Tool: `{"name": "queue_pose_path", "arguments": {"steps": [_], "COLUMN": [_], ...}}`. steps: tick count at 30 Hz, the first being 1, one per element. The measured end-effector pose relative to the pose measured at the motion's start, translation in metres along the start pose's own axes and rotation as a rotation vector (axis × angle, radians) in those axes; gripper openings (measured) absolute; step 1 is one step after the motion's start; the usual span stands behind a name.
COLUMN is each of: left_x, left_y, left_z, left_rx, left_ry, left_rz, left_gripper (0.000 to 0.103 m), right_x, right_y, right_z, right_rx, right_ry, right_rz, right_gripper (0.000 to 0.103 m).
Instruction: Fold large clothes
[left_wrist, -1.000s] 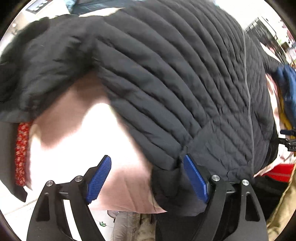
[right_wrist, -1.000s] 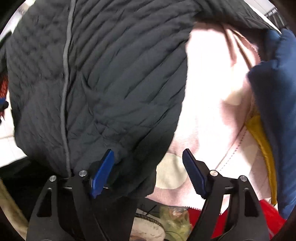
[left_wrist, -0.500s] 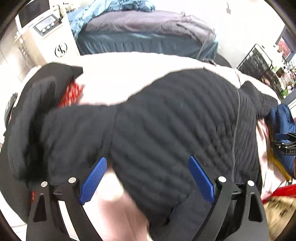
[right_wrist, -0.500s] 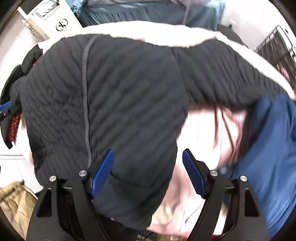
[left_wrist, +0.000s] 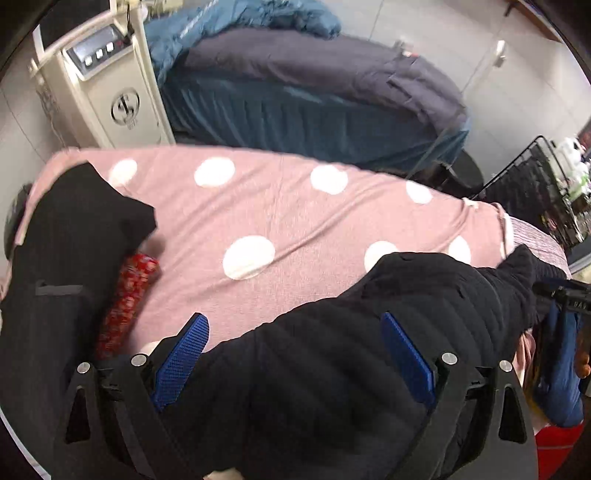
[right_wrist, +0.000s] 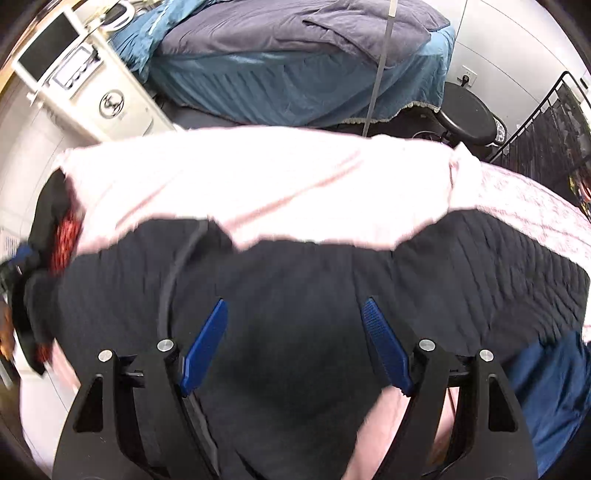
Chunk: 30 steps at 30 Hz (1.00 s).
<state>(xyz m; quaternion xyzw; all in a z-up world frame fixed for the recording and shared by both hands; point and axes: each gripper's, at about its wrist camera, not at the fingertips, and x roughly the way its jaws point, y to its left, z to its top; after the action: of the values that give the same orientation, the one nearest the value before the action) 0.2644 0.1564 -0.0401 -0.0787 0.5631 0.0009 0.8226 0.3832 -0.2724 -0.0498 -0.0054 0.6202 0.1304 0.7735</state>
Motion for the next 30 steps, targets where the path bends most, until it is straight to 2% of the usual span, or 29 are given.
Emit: {"name": "queue_pose_path", "arguments": {"steps": [3,6,8,12,16,20,22,24,27,30], "left_x": [0.032,0.061,0.074,0.085,0.097,0.113,0.112,0.101,0.074,0.057], "left_y": [-0.005,-0.015,-0.019,-0.017,-0.026,-0.042,-0.045,-0.044,-0.045,-0.041], "left_z": [0.004,-0.010,-0.027,-0.063,-0.099,-0.133,-0.133,-0.119,-0.093,-0.066], "left_rx": [-0.015,0.006,0.009,-0.019,0.003,0.107,0.129,0.124,0.172,0.224], "left_ry": [0.068,0.141,0.177,0.196,0.279,0.347,0.357,0.346,0.235,0.138], "left_rz": [-0.033,-0.042,-0.058,-0.107,-0.124,-0.077,-0.063,-0.071,-0.060,-0.028], "left_gripper": [0.092,0.092,0.092,0.092,0.093,0.093,0.092,0.090,0.090,0.091], "right_x": [0.019,0.056,0.085,0.110,0.128,0.128,0.124,0.111,0.087,0.084], "right_y": [0.005,0.011,0.013,0.019,0.015,0.026,0.030,0.036,0.052,0.067], "right_z": [0.024,0.023,0.004,-0.049,-0.091,-0.101,-0.096,-0.086,-0.065,-0.047], "right_rx": [0.018,-0.006,-0.027,-0.100,-0.087,-0.203,-0.224,-0.246,-0.338,-0.441], "right_ry": [0.004,0.056,0.133,0.152,0.259,0.284,0.290,0.233,0.097,0.029], "right_rz": [-0.016,-0.055,-0.075,-0.108,-0.106,-0.152,-0.160,-0.150,-0.172,-0.197], "right_gripper": [0.076,0.076,0.076,0.078,0.078,0.078,0.078,0.078,0.078,0.078]}}
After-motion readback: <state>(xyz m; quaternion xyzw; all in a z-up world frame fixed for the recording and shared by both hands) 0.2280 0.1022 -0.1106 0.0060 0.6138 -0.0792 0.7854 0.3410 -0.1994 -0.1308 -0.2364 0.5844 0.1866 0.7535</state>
